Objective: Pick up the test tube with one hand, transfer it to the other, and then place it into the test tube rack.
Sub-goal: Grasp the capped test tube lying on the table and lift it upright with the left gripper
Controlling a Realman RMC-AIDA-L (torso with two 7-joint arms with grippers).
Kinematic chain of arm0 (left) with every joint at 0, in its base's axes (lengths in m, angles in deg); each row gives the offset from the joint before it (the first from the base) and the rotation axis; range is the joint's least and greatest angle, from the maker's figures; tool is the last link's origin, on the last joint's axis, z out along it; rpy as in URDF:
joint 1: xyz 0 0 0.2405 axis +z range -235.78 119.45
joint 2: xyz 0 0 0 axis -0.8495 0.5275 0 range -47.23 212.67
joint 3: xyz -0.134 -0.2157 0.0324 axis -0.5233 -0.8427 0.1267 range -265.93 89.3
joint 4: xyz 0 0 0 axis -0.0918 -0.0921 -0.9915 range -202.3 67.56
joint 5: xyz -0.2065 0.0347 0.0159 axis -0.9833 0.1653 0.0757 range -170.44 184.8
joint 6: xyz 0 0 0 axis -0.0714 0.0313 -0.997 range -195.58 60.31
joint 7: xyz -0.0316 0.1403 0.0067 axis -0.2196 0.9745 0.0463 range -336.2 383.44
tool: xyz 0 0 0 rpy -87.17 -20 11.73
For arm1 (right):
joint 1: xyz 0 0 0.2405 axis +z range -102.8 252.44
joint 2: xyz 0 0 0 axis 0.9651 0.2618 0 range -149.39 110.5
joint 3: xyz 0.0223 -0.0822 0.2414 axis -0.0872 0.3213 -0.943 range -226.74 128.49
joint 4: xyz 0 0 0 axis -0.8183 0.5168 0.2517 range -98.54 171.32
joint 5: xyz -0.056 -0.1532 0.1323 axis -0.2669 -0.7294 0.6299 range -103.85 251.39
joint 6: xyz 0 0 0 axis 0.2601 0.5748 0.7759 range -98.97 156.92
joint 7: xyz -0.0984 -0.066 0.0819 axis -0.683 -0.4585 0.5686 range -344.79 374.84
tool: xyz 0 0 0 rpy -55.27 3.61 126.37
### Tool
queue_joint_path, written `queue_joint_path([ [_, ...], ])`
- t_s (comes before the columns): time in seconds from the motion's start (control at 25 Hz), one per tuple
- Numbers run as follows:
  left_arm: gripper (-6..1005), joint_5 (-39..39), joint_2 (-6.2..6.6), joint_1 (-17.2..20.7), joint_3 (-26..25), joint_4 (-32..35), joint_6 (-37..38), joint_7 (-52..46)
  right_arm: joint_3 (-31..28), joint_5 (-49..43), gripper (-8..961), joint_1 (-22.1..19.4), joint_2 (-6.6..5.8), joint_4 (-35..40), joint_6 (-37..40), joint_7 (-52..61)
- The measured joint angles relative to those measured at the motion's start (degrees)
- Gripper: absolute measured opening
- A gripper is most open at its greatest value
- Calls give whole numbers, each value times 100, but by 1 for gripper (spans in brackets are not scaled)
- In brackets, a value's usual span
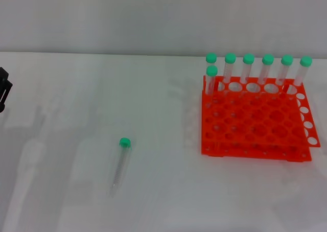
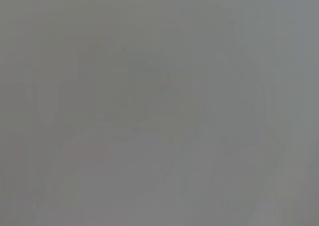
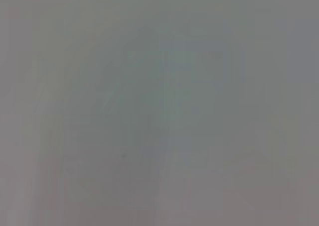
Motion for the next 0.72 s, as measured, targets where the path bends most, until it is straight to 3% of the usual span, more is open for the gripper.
queue_joint_path([
  [0.52, 859, 162, 4, 80, 0, -29, -5, -88, 0, -5, 672, 7, 8, 3, -5, 8],
  [0.72, 859, 973, 25, -40, 0, -880, -62, -1388, -10, 27, 672, 0, 5, 6, -26, 4],
])
